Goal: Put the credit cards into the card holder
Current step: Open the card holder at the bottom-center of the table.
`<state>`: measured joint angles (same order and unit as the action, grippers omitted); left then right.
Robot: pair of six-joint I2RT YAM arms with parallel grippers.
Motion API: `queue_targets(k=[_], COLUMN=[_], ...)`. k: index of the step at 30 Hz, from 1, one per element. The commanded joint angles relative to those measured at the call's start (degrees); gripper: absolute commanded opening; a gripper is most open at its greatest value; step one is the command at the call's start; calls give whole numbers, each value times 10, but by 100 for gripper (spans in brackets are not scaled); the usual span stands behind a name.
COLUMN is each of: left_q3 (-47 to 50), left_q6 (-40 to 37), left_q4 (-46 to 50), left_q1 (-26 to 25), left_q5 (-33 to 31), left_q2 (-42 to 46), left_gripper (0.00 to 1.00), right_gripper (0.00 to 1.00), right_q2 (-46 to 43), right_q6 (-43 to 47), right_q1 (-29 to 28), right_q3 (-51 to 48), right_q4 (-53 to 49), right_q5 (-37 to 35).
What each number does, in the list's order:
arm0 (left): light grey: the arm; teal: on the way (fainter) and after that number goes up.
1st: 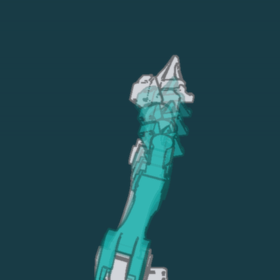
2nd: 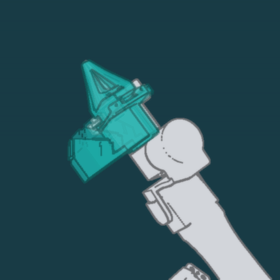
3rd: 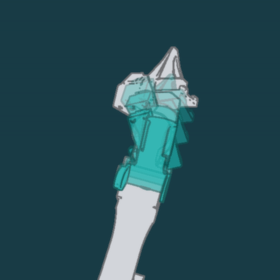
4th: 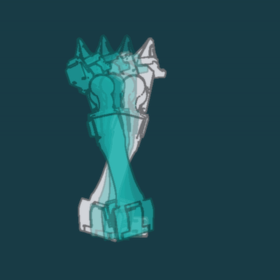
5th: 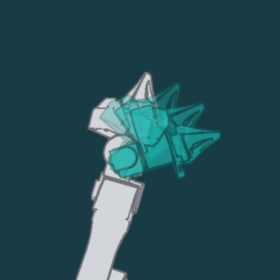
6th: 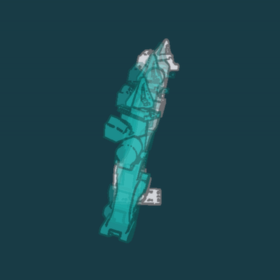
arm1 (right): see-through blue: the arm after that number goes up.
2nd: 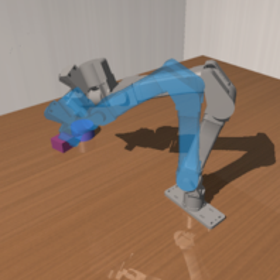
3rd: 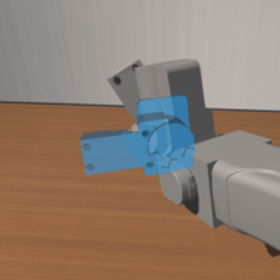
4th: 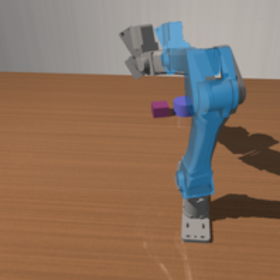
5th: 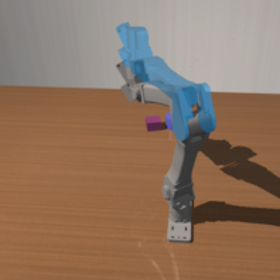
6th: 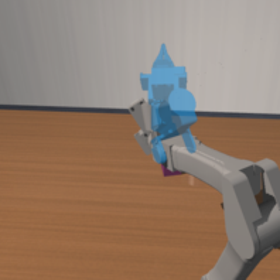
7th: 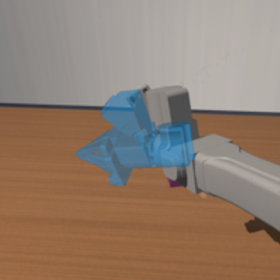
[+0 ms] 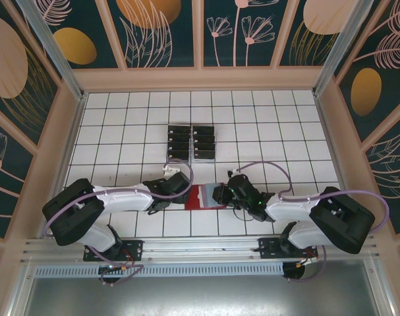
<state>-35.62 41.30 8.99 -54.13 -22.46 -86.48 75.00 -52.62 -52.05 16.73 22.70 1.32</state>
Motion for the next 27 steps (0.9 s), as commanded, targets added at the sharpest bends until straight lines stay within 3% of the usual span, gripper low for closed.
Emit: queue_targets(k=[1, 7, 12, 20, 27], left_q3=[-21, -50, -61, -56, -66], left_q6=[-31, -63, -62, -43, -54], left_q4=[-11, -9, 6, 19, 9], left_q1=[-3, -3, -2, -3, -3], left_q5=[-21, -48, -50, -19, 0], left_q2=[-24, -55, -38, 48, 56], left_gripper=[84, 86, 86, 86, 86], right_gripper=[19, 19, 21, 35, 45], right_q2=[-16, -7, -25, -110, -108], right_q6=[-39, -75, -70, -23, -16], right_q1=[-6, -45, -44, -20, -8], right_q3=[-20, -27, -19, 15, 30], right_q4=[37, 50, 38, -55, -89], right_q5=[-32, -65, -72, -76, -65])
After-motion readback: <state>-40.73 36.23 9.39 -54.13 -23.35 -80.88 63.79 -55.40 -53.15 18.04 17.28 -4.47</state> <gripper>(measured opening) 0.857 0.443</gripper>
